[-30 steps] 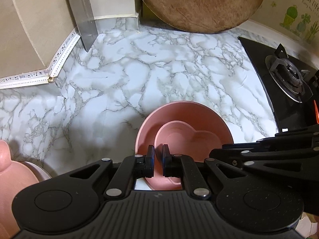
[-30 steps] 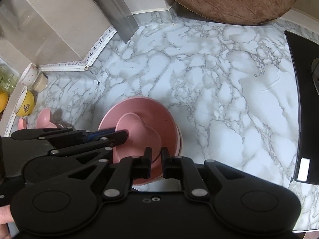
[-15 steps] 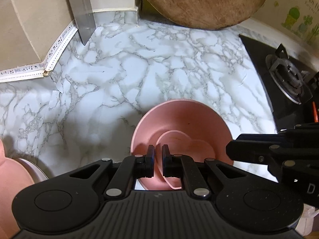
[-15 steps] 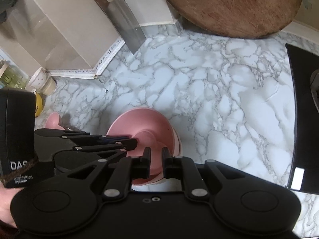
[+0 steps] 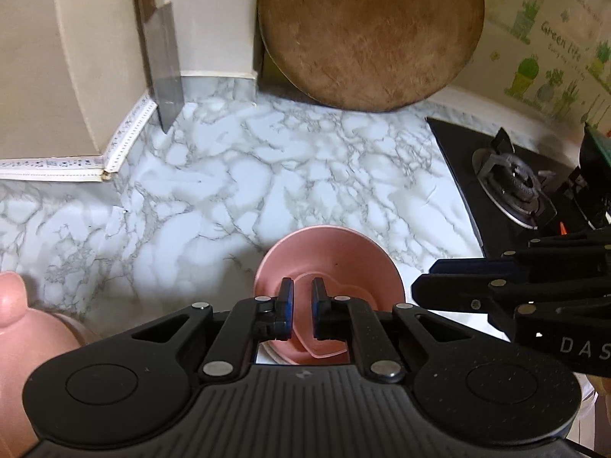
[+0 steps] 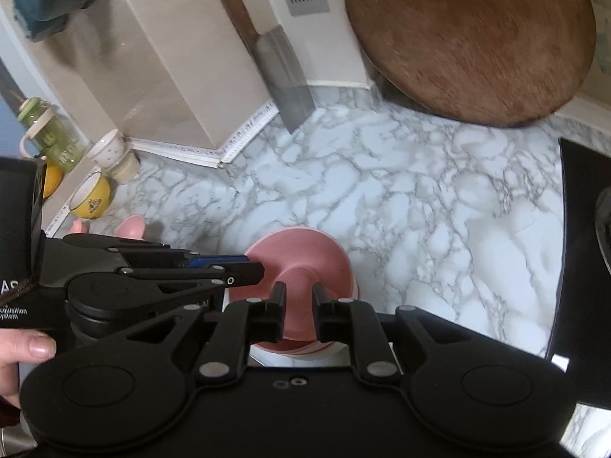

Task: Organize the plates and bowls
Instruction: 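Lower the heart dish into the pink bowl, then open both grippers and release the heart dish inside the pink bowl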

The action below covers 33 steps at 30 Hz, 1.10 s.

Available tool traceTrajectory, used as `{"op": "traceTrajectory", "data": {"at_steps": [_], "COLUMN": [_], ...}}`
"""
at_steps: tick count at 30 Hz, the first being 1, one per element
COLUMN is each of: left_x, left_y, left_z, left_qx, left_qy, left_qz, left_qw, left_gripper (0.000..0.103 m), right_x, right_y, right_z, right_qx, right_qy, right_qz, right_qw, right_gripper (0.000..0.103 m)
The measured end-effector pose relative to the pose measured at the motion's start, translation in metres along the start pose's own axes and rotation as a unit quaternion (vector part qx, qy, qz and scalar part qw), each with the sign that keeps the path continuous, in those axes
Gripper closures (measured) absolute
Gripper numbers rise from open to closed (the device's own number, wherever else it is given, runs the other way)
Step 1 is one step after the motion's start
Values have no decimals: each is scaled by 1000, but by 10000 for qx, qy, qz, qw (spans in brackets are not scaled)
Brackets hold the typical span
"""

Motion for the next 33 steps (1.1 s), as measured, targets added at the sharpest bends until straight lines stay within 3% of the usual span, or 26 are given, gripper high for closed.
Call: {"op": "traceTrajectory", "data": {"at_steps": [4,8,9,11,13,15,16,23,29,33], "left_x": [2,5,5,8,10,11,11,18,29,33], "left_y": [-12,-21,-23,-25,-27,-31,-32,-20,8,21], "left_z": [-7,-15,-17,-22,-26,-30,-33,-40,-45,-48], "left_qx": [-11,2,3,32,43,24,-26,-132,-121,-222], "left_qy": [-73,-159,-172,-233,-310,-358,-384,-636,-1113,-1311], "left_qz": [161,286,310,342,387,512,579,489,84,-32], "left_qw": [9998,9995,9994,9991,9988,9980,9976,9967,9937,9911], "left_gripper": [94,93,92,83,63,32,28,26,26,26], "right_x": [-1,-2,-2,-1,0,2,2,11,21,25], "right_y": [-7,-16,-18,-21,-22,-22,-22,-8,21,34], "right_z": [-1,0,-1,0,3,6,8,29,58,66], "right_qx": [26,149,189,192,229,245,257,418,460,522], "right_qy": [-17,-48,-88,-127,-66,-1,44,561,1508,1627], "right_qz": [154,441,505,509,531,539,531,358,-15,-121], "right_qw": [9999,9989,9985,9984,9983,9982,9983,9969,9875,9852], "right_gripper": [77,29,23,22,17,14,14,1,1,4]}}
Point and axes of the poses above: each gripper's, at about its wrist camera, not at the fingertips, and y roughly the way its jaws point, z to its right, x to its underside, the point moved 10 cm from there along y, roughly the way its jaws point, and after that the axes turned 5 degrees about -x, right-handed, at the moved point
